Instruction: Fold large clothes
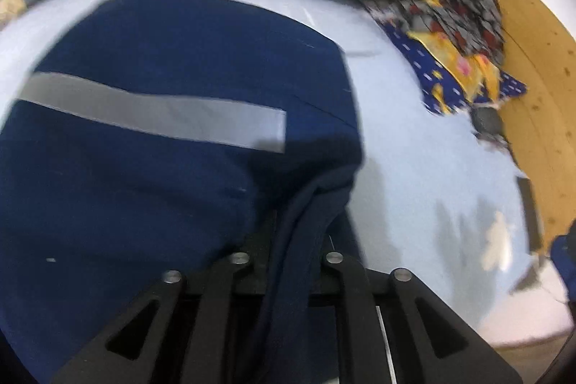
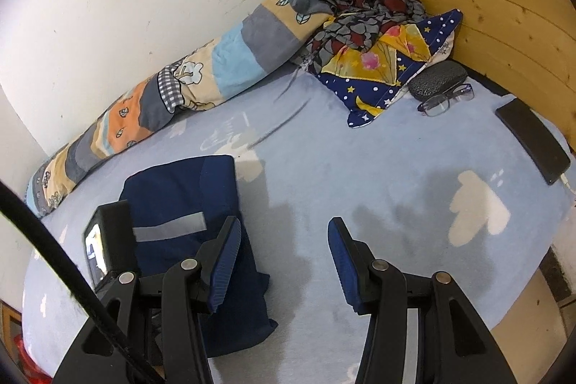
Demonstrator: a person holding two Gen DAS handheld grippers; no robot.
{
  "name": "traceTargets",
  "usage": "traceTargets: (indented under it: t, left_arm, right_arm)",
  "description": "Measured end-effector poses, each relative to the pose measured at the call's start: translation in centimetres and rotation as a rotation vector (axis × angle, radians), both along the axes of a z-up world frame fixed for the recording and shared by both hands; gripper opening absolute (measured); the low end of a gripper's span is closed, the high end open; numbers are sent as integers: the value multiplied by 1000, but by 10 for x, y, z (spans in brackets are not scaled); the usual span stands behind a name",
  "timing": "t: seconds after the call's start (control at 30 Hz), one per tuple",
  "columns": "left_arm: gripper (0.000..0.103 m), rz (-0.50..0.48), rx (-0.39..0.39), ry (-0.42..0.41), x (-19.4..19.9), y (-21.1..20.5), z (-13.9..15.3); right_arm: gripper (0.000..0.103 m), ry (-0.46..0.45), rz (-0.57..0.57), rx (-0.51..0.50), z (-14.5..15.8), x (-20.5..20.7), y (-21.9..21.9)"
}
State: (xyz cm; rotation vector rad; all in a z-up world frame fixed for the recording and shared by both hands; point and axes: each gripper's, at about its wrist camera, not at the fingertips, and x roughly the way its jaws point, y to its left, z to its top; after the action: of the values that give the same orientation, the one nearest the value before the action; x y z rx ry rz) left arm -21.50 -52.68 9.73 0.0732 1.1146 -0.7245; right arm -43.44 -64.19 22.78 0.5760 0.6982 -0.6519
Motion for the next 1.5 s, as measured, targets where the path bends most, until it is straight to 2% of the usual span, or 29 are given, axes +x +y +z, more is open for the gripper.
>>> traceTargets:
  t: [0.07,0.1,0.17,0.2,0.33,0.43,0.53,0.6,0.73,0.83,0.87,1.0,1.03,1.07,1.13,1.2,1.33,1.43,1.5]
  left_arm:
    - [18,-28,0,40,3,-2,-6]
    - [24,-61,9,38,2,-5,-6]
    - [70,-180,-5,43,-9,-10,-1]
    - [75,-234,-19,56,-17,-9,4]
    - [76,-319,-76,-17,-49,18,32]
    - [76,-325,-84,-81,-57,58,53]
    - [76,-265,-36,-168,-44,104,65]
    - [76,-207,7,-220,-29,140,69]
    - [76,-177,89,-280,-12,181,57]
    - [76,-166,72,-287,-11,201,51]
    - [76,-158,62,-301,-11,207,52]
    - [76,-158,55,-327,-14,209,52]
    - [76,-161,53,-333,-14,209,52]
    - [76,-163,50,-338,-15,211,53]
    - [76,-168,46,-349,-15,212,53]
    - [76,-168,39,-359,-17,213,54]
    - [76,-177,33,-371,-16,209,55]
    - [77,-186,66,-351,-12,201,47]
    - [77,-190,95,-322,-8,198,37]
  right_arm:
    - [54,-2,-7,-2,0,0,-1]
    - [54,-2,-8,-2,0,0,-1]
    - [54,0,-9,-1,0,2,-2]
    - [54,0,-8,-1,0,3,-2]
    - [54,-6,-5,-10,2,2,-1]
    - [54,-14,15,-16,2,1,1]
    - [54,-14,61,3,-1,6,6]
    - [50,-8,131,8,-5,15,17]
    - [47,9,303,18,-19,39,57]
    - [47,-12,500,117,-28,58,94]
    - [47,-25,568,187,-34,65,106]
    - [47,-28,681,361,-59,83,132]
    - [44,-4,678,359,-64,85,134]
    - [43,81,631,305,-72,86,131]
    - [43,234,491,164,-81,78,118]
    - [39,320,372,73,-83,66,101]
    - [40,302,235,10,-72,47,78]
    - [40,203,276,-20,-56,51,89]
    - [40,197,339,-57,-54,59,104]
